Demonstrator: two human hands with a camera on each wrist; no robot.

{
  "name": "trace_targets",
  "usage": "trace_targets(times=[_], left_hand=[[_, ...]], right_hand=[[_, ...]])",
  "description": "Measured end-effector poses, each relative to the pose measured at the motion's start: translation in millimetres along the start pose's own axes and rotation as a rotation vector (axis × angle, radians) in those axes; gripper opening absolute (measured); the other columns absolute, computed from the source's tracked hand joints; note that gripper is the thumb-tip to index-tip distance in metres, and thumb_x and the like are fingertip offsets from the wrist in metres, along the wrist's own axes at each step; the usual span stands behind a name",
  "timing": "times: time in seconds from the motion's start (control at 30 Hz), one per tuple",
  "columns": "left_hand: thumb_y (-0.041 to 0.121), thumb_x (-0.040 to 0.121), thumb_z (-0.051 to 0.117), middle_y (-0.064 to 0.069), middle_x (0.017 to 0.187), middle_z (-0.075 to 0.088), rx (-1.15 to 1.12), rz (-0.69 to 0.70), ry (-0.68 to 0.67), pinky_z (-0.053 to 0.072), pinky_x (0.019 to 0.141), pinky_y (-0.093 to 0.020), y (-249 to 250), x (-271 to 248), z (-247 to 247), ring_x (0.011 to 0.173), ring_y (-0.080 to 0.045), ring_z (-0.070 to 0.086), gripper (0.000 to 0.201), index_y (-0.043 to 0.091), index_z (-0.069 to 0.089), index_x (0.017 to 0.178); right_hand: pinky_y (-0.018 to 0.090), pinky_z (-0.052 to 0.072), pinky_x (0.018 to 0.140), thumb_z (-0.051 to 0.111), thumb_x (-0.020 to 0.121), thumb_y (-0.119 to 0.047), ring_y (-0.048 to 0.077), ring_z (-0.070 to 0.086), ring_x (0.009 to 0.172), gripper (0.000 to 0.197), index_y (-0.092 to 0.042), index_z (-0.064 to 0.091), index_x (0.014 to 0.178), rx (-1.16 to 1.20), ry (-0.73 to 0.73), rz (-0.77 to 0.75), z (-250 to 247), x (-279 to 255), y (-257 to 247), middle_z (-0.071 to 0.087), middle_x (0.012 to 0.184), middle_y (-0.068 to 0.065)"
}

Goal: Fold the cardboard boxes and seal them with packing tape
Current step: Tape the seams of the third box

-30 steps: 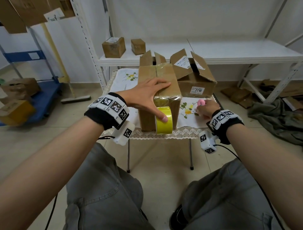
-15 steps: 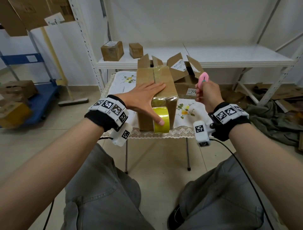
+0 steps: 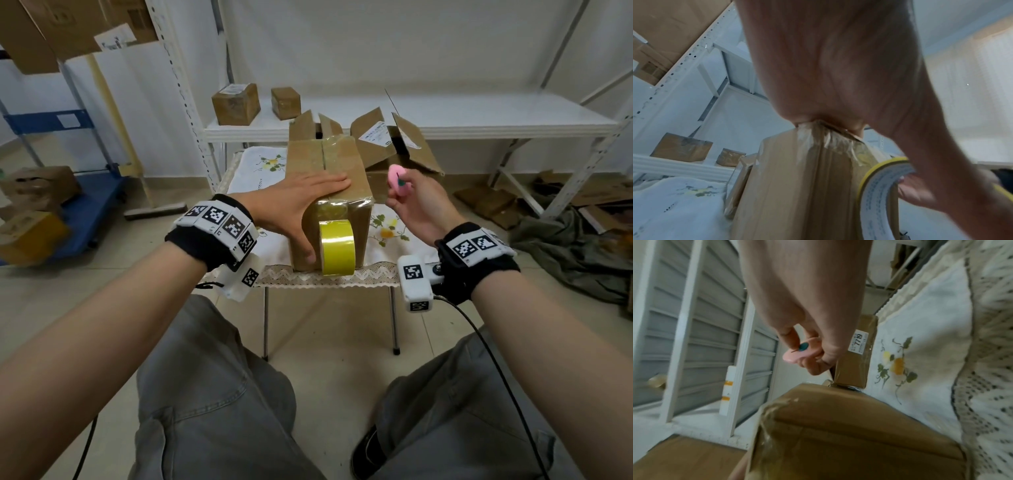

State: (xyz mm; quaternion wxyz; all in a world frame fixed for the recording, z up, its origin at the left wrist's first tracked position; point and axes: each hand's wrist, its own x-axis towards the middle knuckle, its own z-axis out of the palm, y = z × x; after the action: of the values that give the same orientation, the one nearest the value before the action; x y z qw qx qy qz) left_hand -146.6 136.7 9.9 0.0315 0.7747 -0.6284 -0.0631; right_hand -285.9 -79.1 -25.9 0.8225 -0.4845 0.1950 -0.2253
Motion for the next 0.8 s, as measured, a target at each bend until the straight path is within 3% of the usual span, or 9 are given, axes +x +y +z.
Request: trace_targets(times=[0.1,0.27,0.33,0.43,0.5,0.63,0.73,0.8], left_hand=[[0.054,0.068,0.085,0.004,0.167,0.012,0.023,0.040,0.099,0.009,0.124,-0.040,-5,2,9,0.152,-0.017,0.011,0.120,0.026,0.013,0.160],[0.075,0.072,0.062,0.004,0.160,0.034,0.057,0.054,0.327,0.023,0.120,-0.040,-1,0,28,0.147,-0.018,0.030,0.101,0.026,0.031,0.155],[0.071,0.075,0.062,0.003,0.153,0.046,0.062,0.047,0.436,0.033,0.115,-0.043,3,1,34,0.142,-0.018,0.040,0.090,0.026,0.042,0.150],[0.063,0.077,0.066,0.001,0.137,0.062,0.048,0.016,0.575,0.043,0.102,-0.034,11,3,39,0.128,-0.018,0.054,0.071,0.025,0.058,0.136],[0.061,0.077,0.070,0.003,0.130,0.067,0.039,-0.027,0.603,0.041,0.092,-0.027,13,3,40,0.121,-0.019,0.058,0.065,0.027,0.062,0.132],[0.071,0.076,0.062,0.007,0.126,0.067,0.052,-0.104,0.578,0.041,0.083,-0.025,16,2,41,0.116,-0.017,0.057,0.065,0.033,0.064,0.128],[0.069,0.076,0.064,0.005,0.127,0.067,0.043,-0.105,0.597,0.036,0.083,-0.023,15,2,41,0.117,-0.017,0.057,0.062,0.030,0.065,0.124],[0.072,0.076,0.061,0.006,0.131,0.065,0.048,-0.110,0.597,0.039,0.086,-0.025,13,4,43,0.121,-0.018,0.057,0.066,0.031,0.064,0.127]], right_hand=[[0.022,0.045,0.059,0.040,0.105,-0.004,0.013,0.053,0.070,0.034,0.005,0.045,0.137,-0.112,-0.119,-0.186,12,-10,-8,0.062,0.100,0.012],[0.022,0.049,0.062,0.047,0.104,-0.005,0.013,0.054,0.071,0.032,0.000,0.051,0.135,-0.364,-0.436,-0.271,21,-30,-27,0.066,0.099,0.009],[0.022,0.053,0.065,0.053,0.101,-0.005,0.014,0.057,0.071,0.033,0.001,0.056,0.133,-0.531,-0.522,-0.302,26,-35,-31,0.067,0.101,0.007],[0.030,0.057,0.072,0.059,0.098,-0.006,0.018,0.064,0.076,0.031,-0.001,0.062,0.129,-0.787,-0.619,-0.369,34,-40,-30,0.068,0.108,0.011],[0.034,0.059,0.077,0.059,0.098,-0.004,0.020,0.067,0.080,0.031,-0.005,0.063,0.129,-0.881,-0.659,-0.370,38,-42,-27,0.067,0.112,0.011],[0.034,0.060,0.081,0.054,0.100,-0.001,0.024,0.070,0.083,0.035,-0.012,0.062,0.132,-0.868,-0.686,-0.319,39,-46,-23,0.062,0.123,0.006],[0.030,0.059,0.081,0.052,0.101,0.000,0.023,0.070,0.085,0.032,-0.012,0.065,0.127,-0.859,-0.679,-0.322,40,-48,-22,0.065,0.117,-0.005],[0.032,0.059,0.082,0.054,0.101,-0.004,0.028,0.071,0.090,0.029,-0.011,0.067,0.126,-0.895,-0.677,-0.347,40,-46,-22,0.064,0.123,-0.001]])
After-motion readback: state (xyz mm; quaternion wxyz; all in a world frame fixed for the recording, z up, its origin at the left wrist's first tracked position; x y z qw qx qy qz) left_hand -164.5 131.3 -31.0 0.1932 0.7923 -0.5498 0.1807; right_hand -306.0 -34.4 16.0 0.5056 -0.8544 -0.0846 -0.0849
